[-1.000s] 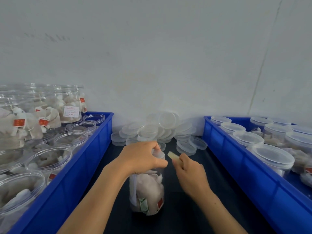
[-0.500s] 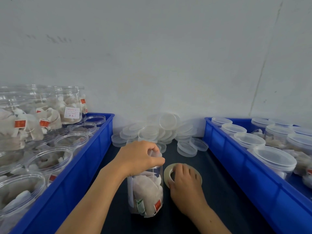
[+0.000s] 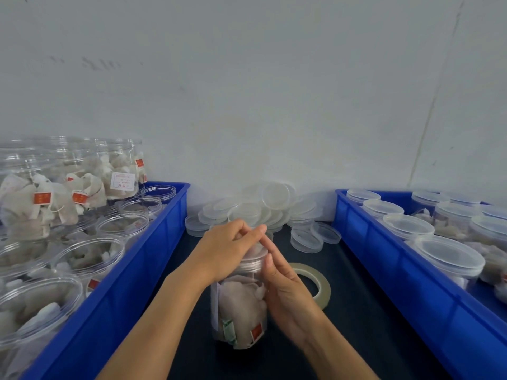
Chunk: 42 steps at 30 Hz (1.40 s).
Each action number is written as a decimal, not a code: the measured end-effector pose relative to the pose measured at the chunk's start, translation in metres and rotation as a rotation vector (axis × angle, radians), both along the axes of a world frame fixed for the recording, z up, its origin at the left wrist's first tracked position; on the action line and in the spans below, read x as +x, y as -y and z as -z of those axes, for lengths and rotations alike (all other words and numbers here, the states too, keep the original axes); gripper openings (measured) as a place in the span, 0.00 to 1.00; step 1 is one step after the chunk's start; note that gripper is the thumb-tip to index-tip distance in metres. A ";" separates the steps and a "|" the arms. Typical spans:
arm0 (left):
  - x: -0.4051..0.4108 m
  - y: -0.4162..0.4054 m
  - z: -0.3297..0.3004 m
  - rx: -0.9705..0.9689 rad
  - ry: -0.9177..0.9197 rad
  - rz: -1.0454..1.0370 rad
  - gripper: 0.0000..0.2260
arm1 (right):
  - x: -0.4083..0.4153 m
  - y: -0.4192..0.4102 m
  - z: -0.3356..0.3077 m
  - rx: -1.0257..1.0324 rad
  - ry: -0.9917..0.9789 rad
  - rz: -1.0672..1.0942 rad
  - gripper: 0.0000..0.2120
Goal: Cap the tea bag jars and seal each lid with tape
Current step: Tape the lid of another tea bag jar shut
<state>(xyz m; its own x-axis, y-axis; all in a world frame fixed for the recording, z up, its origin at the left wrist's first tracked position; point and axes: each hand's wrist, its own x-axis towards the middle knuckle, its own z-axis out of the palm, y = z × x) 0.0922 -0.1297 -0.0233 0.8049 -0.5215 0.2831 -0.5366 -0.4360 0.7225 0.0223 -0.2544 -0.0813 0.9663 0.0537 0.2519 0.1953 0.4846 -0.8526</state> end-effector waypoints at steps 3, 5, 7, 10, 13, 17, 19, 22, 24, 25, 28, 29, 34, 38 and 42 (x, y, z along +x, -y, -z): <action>0.002 0.002 0.002 0.034 0.037 -0.032 0.20 | 0.004 0.003 0.002 0.004 -0.023 0.037 0.18; 0.002 0.005 0.004 0.062 0.073 -0.060 0.19 | 0.004 0.003 0.003 -0.047 -0.021 0.075 0.19; 0.001 0.009 0.006 0.072 0.099 -0.103 0.18 | 0.000 0.002 0.004 -0.186 0.015 0.106 0.22; -0.001 0.014 0.008 -0.016 0.104 -0.225 0.14 | -0.004 -0.001 0.005 -0.429 0.065 0.119 0.42; -0.005 0.016 0.012 -0.339 -0.167 -0.258 0.14 | -0.005 -0.002 0.008 -0.473 0.014 0.157 0.52; -0.016 -0.006 0.032 -0.478 -0.512 -0.018 0.31 | -0.006 0.003 0.008 -0.462 -0.095 0.269 0.58; -0.020 -0.019 0.049 -0.336 -0.464 0.008 0.29 | -0.008 0.005 0.008 -0.461 -0.138 0.295 0.58; -0.024 -0.028 0.060 -0.284 -0.446 0.028 0.27 | -0.009 0.005 0.003 -0.510 -0.177 0.332 0.50; -0.028 -0.025 0.055 -0.281 -0.445 0.023 0.24 | -0.011 0.006 -0.005 -0.562 -0.212 0.346 0.46; -0.031 -0.022 0.050 -0.288 -0.448 0.017 0.24 | -0.011 0.007 -0.010 -0.595 -0.222 0.357 0.46; -0.041 -0.005 0.030 -0.341 -0.427 0.022 0.23 | -0.019 0.017 -0.032 -0.657 -0.207 0.412 0.45; -0.046 0.003 0.022 -0.360 -0.412 0.036 0.21 | -0.023 0.022 -0.041 -0.659 -0.192 0.437 0.45; -0.075 0.060 -0.021 -0.490 -0.318 0.123 0.14 | -0.060 0.070 -0.094 -0.712 -0.069 0.613 0.44; -0.104 0.121 -0.049 -0.555 -0.302 0.233 0.20 | -0.102 0.125 -0.129 -0.815 0.007 0.780 0.40; -0.132 0.181 -0.057 -0.581 -0.356 0.357 0.22 | -0.143 0.173 -0.142 -0.966 -0.036 1.008 0.42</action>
<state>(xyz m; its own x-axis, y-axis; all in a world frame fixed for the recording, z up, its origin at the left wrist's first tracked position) -0.0402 -0.3111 0.0341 0.7097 -0.6135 0.3465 -0.2657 0.2223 0.9381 -0.1204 -0.4276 0.0603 0.6972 -0.5239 0.4894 0.0749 -0.6257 -0.7765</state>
